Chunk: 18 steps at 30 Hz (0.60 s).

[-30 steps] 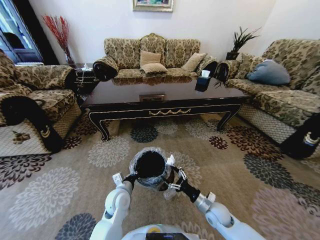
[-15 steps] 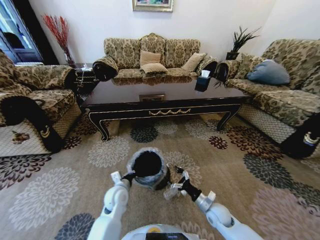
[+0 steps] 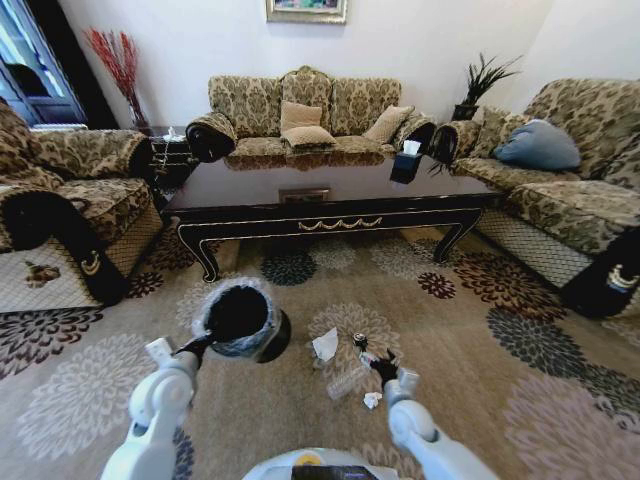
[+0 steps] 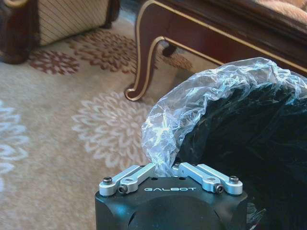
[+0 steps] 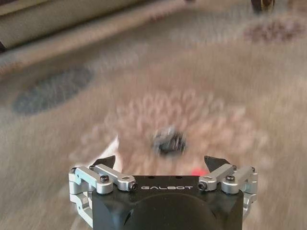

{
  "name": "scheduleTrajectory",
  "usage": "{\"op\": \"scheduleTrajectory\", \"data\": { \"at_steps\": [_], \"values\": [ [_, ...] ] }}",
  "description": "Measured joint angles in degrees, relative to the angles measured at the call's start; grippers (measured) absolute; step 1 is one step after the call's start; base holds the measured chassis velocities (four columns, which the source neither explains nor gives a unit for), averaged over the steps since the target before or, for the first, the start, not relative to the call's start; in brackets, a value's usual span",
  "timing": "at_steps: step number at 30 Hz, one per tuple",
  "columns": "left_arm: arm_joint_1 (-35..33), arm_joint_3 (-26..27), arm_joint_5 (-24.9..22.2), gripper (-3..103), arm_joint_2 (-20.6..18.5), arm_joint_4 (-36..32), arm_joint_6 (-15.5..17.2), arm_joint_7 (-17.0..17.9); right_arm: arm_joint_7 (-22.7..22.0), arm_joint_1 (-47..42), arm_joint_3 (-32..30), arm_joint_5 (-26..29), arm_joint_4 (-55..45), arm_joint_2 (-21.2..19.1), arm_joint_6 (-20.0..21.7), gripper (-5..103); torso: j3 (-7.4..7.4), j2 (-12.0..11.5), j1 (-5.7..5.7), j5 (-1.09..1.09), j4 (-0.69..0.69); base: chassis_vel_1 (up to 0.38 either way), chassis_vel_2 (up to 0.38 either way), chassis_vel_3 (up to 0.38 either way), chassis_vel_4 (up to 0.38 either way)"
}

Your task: Move to the front of the table and pick up the trash from the floor, then place it into the trash bin.

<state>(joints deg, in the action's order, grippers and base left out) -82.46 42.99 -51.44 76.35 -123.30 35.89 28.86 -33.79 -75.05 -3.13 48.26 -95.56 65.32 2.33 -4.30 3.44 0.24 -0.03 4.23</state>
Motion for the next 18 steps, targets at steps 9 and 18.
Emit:
{"op": "scheduleTrajectory", "data": {
  "at_steps": [9, 18],
  "values": [
    [-1.0, 3.1, -1.7, 2, 0.5, -3.1, 0.5, 1.2, -9.2, 2.9, 1.5, 6.1, 5.0, 6.0, 5.8, 100, 0.0, 0.0, 0.0, 0.02, 0.01, 0.0, 0.0, 0.0, 0.0],
    [-2.3, 2.9, -1.0, 2, 1.2, -4.7, 0.5, 1.3, -6.6, 7.2, 1.5, 6.4, 12.5, 7.7, 5.6, 89, 0.0, 0.0, 0.0, 0.02, 0.0, 0.0, 0.0, 0.0, 0.0]
  ]
}}
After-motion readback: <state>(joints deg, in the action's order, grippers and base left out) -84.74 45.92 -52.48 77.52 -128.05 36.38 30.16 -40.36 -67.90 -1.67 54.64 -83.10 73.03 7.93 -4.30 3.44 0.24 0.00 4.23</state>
